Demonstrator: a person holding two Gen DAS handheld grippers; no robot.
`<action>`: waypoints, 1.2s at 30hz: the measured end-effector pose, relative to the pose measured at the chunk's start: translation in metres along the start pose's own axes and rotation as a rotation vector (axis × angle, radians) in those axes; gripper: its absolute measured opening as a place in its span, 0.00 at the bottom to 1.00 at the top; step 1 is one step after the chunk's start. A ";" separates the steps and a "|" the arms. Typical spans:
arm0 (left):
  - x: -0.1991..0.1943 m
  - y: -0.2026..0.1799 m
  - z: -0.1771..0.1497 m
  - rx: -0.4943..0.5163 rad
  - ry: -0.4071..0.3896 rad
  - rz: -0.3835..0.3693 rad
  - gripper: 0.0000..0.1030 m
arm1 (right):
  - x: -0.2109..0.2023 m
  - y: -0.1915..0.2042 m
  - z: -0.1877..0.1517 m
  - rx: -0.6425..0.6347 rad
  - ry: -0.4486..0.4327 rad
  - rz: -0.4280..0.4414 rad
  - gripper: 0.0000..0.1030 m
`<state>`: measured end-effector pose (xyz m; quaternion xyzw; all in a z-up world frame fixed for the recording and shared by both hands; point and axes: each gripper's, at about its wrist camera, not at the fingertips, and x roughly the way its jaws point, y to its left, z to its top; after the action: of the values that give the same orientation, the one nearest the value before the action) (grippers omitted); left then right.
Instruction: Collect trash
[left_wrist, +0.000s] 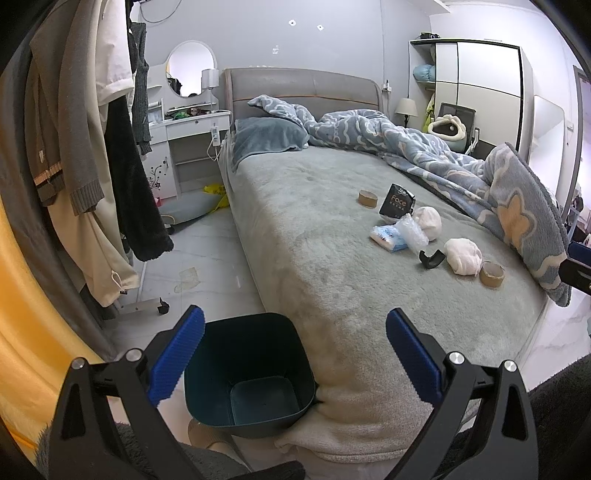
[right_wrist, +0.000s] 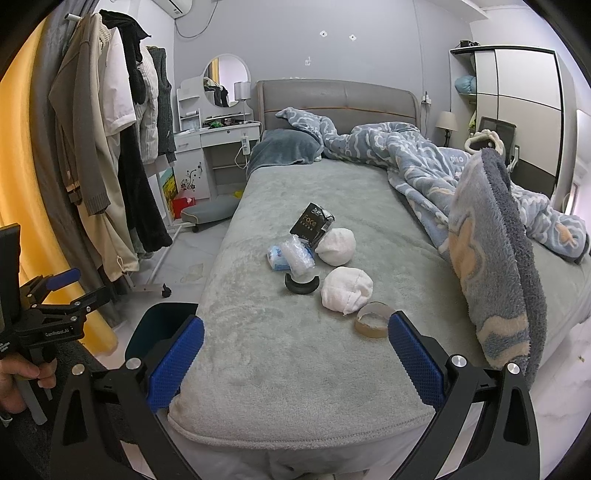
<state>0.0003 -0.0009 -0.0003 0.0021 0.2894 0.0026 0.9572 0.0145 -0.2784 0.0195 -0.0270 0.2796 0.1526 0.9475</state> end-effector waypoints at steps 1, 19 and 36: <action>0.000 0.000 0.000 0.001 0.000 0.000 0.97 | 0.000 0.000 0.000 0.000 0.000 0.000 0.98; 0.000 0.000 0.000 0.001 0.001 -0.001 0.97 | 0.000 -0.001 0.000 0.002 0.002 0.001 0.98; 0.000 0.000 0.000 0.000 0.000 -0.001 0.97 | 0.002 0.000 -0.002 -0.003 0.012 -0.002 0.98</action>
<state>0.0004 -0.0009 -0.0004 0.0019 0.2896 0.0018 0.9572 0.0153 -0.2784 0.0171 -0.0297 0.2852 0.1516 0.9459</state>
